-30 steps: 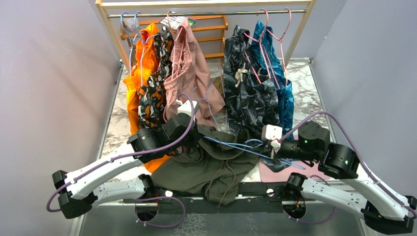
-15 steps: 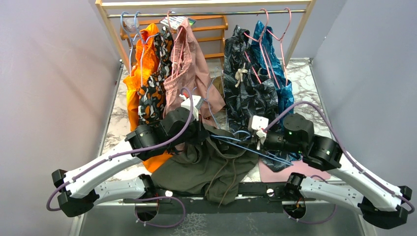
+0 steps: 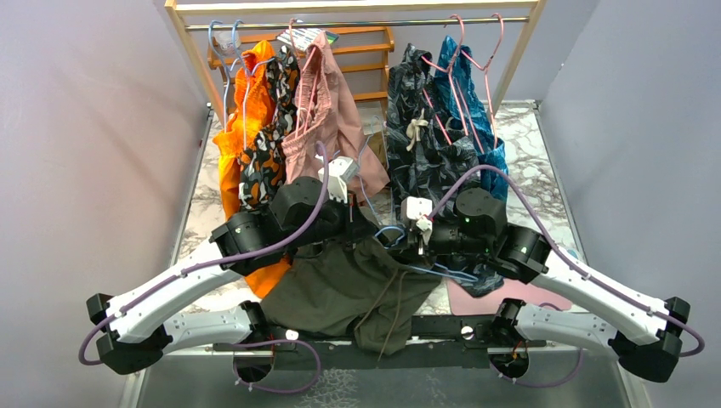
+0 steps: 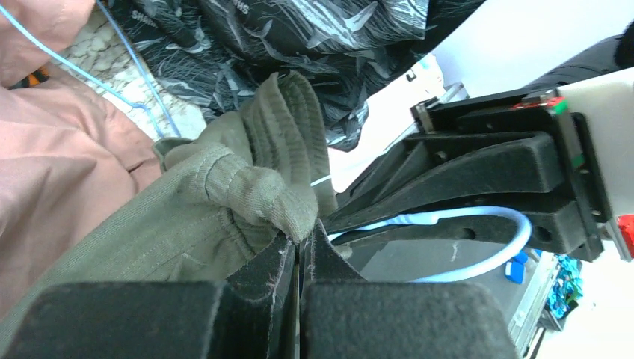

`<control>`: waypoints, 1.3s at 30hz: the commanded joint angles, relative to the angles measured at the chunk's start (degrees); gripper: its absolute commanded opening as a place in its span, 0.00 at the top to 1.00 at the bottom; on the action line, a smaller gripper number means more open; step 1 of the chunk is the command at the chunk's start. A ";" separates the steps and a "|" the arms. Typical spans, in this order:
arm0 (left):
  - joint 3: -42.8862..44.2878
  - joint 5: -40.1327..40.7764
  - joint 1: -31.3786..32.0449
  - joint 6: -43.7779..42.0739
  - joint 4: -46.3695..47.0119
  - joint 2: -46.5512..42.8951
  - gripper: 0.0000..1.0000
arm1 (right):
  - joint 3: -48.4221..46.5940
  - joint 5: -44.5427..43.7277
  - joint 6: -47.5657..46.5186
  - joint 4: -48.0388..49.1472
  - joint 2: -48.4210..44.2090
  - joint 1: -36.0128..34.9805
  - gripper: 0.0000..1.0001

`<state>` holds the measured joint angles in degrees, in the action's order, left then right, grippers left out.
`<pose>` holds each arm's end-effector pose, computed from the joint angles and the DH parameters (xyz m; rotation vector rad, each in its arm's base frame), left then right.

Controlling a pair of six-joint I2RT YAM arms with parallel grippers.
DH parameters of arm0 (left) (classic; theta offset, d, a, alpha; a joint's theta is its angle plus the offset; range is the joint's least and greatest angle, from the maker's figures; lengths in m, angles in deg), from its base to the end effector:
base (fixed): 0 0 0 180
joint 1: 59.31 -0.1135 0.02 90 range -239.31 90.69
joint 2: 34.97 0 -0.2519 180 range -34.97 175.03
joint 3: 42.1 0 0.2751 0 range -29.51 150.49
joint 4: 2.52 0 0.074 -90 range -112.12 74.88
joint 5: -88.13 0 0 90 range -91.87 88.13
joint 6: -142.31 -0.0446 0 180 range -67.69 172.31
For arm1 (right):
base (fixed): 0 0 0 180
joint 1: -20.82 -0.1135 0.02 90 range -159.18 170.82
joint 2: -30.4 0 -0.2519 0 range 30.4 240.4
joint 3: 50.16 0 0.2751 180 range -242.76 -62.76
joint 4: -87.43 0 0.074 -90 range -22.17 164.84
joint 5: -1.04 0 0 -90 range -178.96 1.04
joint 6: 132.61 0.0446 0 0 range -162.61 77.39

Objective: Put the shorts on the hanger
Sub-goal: Hang the shorts on the hanger.

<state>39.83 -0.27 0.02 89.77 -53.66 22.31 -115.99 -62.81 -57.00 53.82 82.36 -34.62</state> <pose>0.1235 -0.2058 0.3873 0.3975 2.1573 -0.9949 0.1195 0.2081 0.3393 -1.3851 1.4245 0.9102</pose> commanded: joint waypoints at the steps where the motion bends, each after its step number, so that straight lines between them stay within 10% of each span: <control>1: 1.40 -6.09 0.17 -0.31 7.36 0.23 1.00 | 2.76 5.38 3.97 10.35 0.43 -0.34 0.99; 36: -2.16 -21.27 0.52 3.88 19.18 -2.99 1.00 | 21.79 2.91 33.71 71.34 0.97 -0.32 0.99; 39: -1.86 -21.66 0.54 4.45 20.31 -3.70 0.58 | 23.05 2.11 35.62 74.51 -0.61 -0.29 0.99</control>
<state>37.43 -18.76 0.06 92.72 -38.50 19.29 -93.54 -62.57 -25.48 117.38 83.46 -34.62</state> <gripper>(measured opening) 0.183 0.039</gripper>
